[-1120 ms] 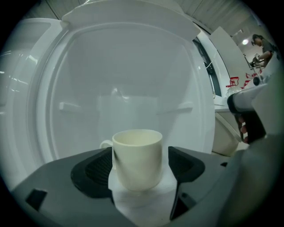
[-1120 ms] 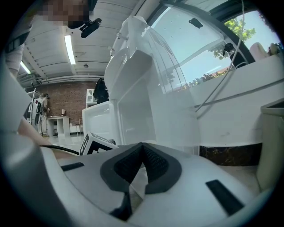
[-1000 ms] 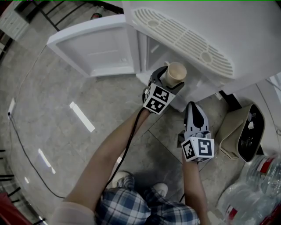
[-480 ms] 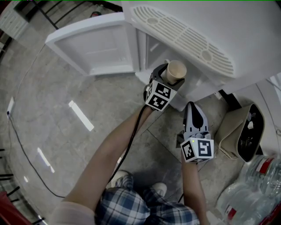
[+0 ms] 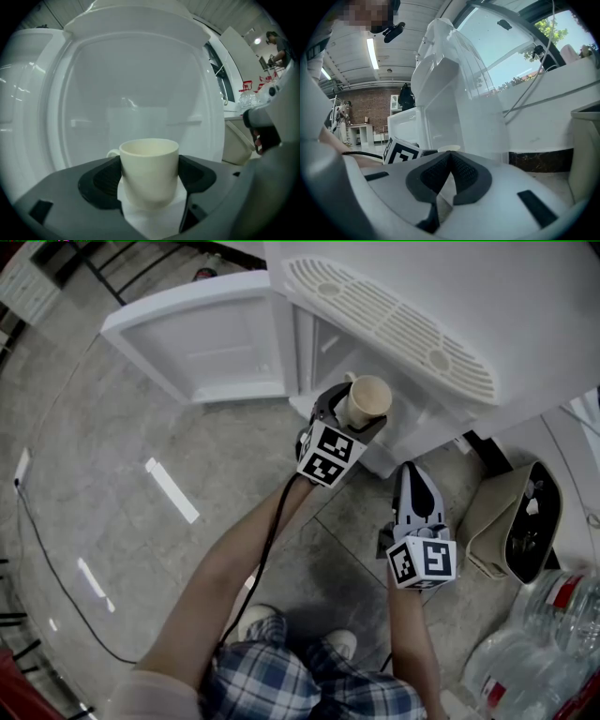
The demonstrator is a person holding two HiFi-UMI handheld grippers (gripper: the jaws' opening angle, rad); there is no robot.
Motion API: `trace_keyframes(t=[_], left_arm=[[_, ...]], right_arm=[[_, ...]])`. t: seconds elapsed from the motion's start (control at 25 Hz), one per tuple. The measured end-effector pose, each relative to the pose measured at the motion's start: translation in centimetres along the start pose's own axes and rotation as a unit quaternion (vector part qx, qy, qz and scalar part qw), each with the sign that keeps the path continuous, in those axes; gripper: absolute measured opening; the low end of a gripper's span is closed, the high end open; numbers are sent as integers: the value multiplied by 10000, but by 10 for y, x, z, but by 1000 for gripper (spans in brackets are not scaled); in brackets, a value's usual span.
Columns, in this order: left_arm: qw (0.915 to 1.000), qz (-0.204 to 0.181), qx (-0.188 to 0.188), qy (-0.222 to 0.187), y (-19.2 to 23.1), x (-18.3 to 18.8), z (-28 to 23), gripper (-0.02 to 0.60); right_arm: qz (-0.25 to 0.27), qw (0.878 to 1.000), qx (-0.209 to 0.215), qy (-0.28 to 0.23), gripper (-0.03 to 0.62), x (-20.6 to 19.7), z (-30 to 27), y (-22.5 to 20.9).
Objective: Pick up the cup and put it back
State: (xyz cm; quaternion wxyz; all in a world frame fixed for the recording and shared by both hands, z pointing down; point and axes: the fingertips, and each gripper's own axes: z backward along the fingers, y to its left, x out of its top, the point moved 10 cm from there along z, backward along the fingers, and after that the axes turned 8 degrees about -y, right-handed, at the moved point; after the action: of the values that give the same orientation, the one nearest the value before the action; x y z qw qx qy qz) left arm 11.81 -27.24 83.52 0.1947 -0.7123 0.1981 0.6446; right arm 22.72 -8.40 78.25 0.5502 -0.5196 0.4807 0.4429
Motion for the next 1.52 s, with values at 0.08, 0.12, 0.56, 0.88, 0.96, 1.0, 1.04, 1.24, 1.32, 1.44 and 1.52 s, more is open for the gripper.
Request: trace_keyframes(t=[0.08, 0.12, 0.56, 0.88, 0.96, 1.0, 1.04, 1.24, 1.32, 1.44, 1.52], left_arm=[[9999, 94, 34, -92, 4, 7, 12, 380], [9998, 124, 42, -143, 6, 11, 18, 380], [9994, 33, -66, -343, 0, 60, 100, 380], [9992, -176, -48, -344, -12, 80, 147, 380], [9992, -173, -39, -361, -13, 81, 151, 380], [9992, -161, -31, -361, -13, 82, 151, 380], [9992, -154, -18, -359, -13, 82, 152, 380], [9992, -143, 54, -358, -12, 79, 145, 380], [9991, -176, 68, -384, -11, 77, 138, 380], [9989, -147, 87, -426, -8, 73, 122, 380], [9989, -38, 132, -444, -3, 69, 110, 380]], right_arm=[[7, 10000, -1, 15, 17, 0, 1, 1], [14, 10000, 3, 20, 17, 0, 2, 2], [60, 10000, 52, -28, 17, 5, 3, 8], [73, 9999, 68, -83, 17, 9, 2, 11], [80, 9999, 77, -87, 17, 10, 2, 12], [82, 9999, 85, -86, 17, 10, 2, 12], [82, 9999, 98, -86, 17, 10, 1, 13], [99, 9999, 119, -68, 17, 9, 1, 14], [87, 9999, 105, -56, 17, 9, 2, 13], [72, 9999, 94, -38, 17, 7, 3, 12], [72, 9999, 100, -28, 17, 7, 2, 11]])
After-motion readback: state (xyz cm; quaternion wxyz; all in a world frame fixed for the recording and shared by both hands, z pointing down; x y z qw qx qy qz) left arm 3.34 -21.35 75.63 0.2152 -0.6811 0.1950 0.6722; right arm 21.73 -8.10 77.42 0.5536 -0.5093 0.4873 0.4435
